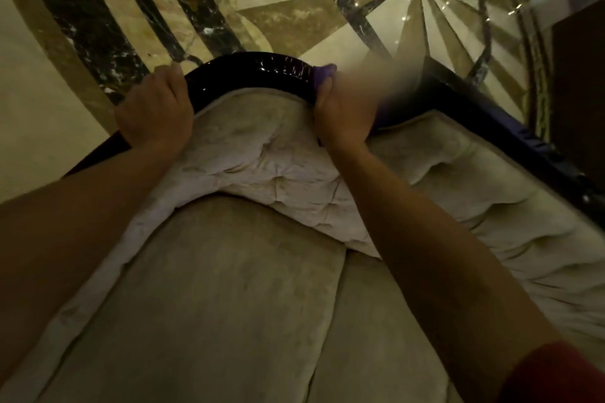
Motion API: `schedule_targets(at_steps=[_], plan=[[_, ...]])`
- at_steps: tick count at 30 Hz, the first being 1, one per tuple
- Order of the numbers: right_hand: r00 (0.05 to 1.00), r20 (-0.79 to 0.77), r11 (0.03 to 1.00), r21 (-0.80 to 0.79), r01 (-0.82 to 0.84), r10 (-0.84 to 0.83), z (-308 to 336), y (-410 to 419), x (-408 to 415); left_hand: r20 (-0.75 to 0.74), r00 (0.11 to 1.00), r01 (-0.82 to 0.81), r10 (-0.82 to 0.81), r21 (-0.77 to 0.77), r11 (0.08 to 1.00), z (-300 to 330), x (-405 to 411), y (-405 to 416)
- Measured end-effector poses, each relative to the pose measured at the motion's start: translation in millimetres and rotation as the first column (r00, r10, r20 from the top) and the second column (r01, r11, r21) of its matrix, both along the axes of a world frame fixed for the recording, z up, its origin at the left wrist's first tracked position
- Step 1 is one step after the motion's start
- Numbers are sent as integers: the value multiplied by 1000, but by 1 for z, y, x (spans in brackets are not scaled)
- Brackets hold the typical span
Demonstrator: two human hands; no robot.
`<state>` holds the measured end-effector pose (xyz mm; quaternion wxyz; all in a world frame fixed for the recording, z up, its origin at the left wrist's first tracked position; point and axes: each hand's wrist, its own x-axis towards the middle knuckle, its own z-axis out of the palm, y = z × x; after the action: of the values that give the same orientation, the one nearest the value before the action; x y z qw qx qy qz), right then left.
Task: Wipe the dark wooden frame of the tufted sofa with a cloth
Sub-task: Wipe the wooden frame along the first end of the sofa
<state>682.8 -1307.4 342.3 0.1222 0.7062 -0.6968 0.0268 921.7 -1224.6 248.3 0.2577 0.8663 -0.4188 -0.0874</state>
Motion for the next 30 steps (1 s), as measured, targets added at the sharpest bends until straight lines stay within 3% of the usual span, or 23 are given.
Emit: schedule_targets(at_steps=[3,6,9,11,14,16,18,20,23,30], plan=[[999,-18,999,33,31,-30,-1,-3,4,-42,999,3,-4,-10,1000,7,1,0],[989,110,993,80,92,-101,2,-8,21,-55,992,108,-114,-97,989,18,-5,-3],[961,259,982,182,49,-96,9,-14,32,26,961,275,-275,-148,950,43,-31,-37],[941,329,982,190,17,-80,11,-14,40,154,890,446,-429,-97,890,63,-58,-61],[937,351,988,144,-50,-3,9,-3,37,233,859,468,-456,4,884,74,-76,-76],[972,219,981,151,-119,84,13,-2,24,241,871,437,-427,16,899,70,-77,-75],[989,-14,971,190,-145,150,25,-8,7,266,859,452,-437,6,892,66,-75,-74],[943,-268,957,264,-124,197,40,-16,-11,269,857,458,-439,-11,889,67,-75,-74],[776,-576,934,353,-45,255,56,-19,-30,284,847,467,-449,5,884,71,-76,-70],[329,-880,917,390,87,343,92,-13,-21,299,822,502,-484,21,865,69,-72,-68]])
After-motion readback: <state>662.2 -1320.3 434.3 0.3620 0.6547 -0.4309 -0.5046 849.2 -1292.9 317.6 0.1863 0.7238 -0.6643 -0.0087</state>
